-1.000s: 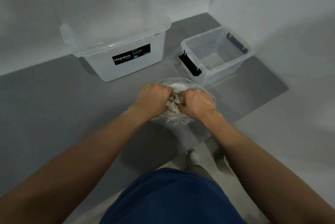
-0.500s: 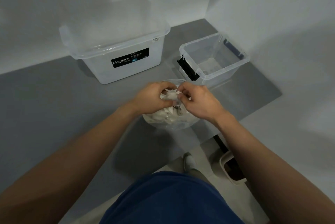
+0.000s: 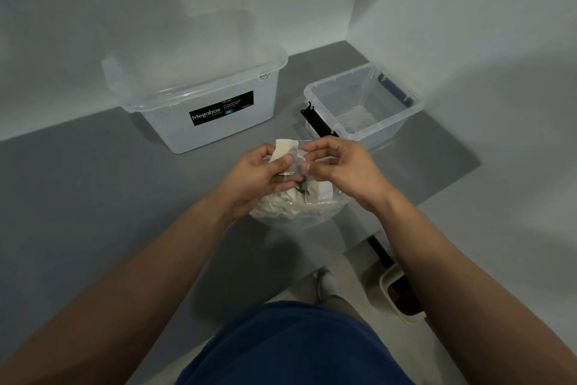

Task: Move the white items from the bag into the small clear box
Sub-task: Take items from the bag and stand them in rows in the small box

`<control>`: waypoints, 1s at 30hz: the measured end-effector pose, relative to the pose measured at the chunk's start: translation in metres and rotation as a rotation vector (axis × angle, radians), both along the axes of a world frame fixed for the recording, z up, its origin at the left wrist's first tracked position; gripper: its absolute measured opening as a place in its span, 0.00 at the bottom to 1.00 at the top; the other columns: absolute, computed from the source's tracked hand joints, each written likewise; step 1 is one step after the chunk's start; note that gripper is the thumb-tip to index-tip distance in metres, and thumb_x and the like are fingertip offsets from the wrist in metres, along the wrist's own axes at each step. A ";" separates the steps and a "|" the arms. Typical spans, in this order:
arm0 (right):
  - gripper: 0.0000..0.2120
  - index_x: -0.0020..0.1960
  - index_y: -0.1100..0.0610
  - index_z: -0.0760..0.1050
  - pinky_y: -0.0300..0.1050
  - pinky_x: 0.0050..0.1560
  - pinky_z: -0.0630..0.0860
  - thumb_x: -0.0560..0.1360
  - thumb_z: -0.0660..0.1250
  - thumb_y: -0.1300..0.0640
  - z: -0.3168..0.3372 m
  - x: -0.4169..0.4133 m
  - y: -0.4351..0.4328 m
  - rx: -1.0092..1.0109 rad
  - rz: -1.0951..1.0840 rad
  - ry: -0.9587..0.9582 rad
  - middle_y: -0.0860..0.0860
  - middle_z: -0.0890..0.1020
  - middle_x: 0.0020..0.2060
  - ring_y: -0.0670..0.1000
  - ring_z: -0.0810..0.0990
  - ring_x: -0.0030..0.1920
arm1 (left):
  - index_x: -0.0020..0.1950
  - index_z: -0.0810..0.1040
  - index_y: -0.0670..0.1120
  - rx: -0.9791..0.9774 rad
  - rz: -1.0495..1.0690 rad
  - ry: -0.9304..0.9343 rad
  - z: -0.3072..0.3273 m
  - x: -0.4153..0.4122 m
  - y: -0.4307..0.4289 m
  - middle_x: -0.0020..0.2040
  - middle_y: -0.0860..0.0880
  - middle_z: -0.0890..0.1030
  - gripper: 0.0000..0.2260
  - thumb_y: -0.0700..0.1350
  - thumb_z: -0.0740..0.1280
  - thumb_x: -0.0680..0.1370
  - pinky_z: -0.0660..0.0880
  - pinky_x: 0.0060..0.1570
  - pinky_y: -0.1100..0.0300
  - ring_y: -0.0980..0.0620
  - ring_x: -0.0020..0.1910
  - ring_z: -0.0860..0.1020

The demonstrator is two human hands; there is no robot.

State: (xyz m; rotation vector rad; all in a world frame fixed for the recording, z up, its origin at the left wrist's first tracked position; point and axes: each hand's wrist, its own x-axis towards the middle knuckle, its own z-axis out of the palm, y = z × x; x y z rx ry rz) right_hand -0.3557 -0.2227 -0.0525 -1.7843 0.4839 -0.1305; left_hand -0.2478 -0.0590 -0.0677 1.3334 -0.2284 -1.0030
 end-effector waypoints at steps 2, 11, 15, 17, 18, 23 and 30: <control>0.11 0.55 0.53 0.84 0.46 0.49 0.84 0.74 0.77 0.61 -0.001 0.001 0.000 0.034 -0.038 0.000 0.54 0.86 0.49 0.54 0.86 0.48 | 0.63 0.73 0.40 -0.022 0.012 0.043 0.002 -0.002 -0.001 0.56 0.36 0.84 0.11 0.40 0.67 0.82 0.84 0.49 0.55 0.44 0.48 0.86; 0.11 0.56 0.55 0.83 0.44 0.45 0.83 0.75 0.74 0.64 0.002 0.000 -0.006 0.103 -0.167 -0.071 0.52 0.85 0.47 0.52 0.86 0.46 | 0.61 0.74 0.41 -0.072 0.048 0.085 0.010 -0.004 -0.013 0.58 0.35 0.83 0.07 0.37 0.62 0.84 0.84 0.45 0.57 0.39 0.52 0.85; 0.06 0.52 0.58 0.84 0.44 0.47 0.82 0.76 0.75 0.60 0.006 -0.002 -0.016 0.079 -0.102 -0.042 0.53 0.86 0.43 0.50 0.86 0.44 | 0.66 0.72 0.39 -0.148 0.082 0.142 0.012 -0.006 -0.024 0.59 0.36 0.83 0.10 0.37 0.62 0.84 0.83 0.43 0.59 0.40 0.54 0.85; 0.02 0.48 0.56 0.85 0.48 0.50 0.83 0.77 0.74 0.60 0.010 0.000 -0.022 0.016 -0.127 -0.067 0.53 0.86 0.40 0.51 0.86 0.42 | 0.65 0.72 0.39 -0.142 0.081 0.135 0.012 -0.006 -0.030 0.59 0.36 0.83 0.10 0.36 0.62 0.84 0.83 0.44 0.59 0.40 0.55 0.85; 0.02 0.48 0.54 0.85 0.50 0.51 0.84 0.77 0.73 0.59 0.011 0.001 -0.026 -0.073 -0.144 -0.075 0.51 0.86 0.40 0.51 0.86 0.43 | 0.64 0.73 0.39 -0.134 0.080 0.127 0.012 -0.006 -0.033 0.58 0.37 0.84 0.09 0.36 0.62 0.84 0.83 0.44 0.59 0.40 0.54 0.85; 0.06 0.52 0.49 0.85 0.44 0.51 0.79 0.79 0.69 0.55 0.030 0.010 -0.049 -0.634 -0.006 -0.113 0.43 0.85 0.44 0.44 0.82 0.45 | 0.61 0.75 0.39 -0.103 0.072 0.023 0.013 -0.007 -0.049 0.50 0.42 0.85 0.09 0.33 0.65 0.82 0.83 0.44 0.61 0.43 0.49 0.86; 0.05 0.52 0.48 0.85 0.43 0.50 0.81 0.79 0.70 0.53 0.056 0.026 -0.079 -0.555 0.081 -0.046 0.41 0.85 0.38 0.41 0.84 0.43 | 0.60 0.77 0.40 -0.170 0.074 0.076 0.021 -0.006 -0.067 0.48 0.43 0.86 0.09 0.33 0.64 0.81 0.84 0.44 0.61 0.45 0.48 0.86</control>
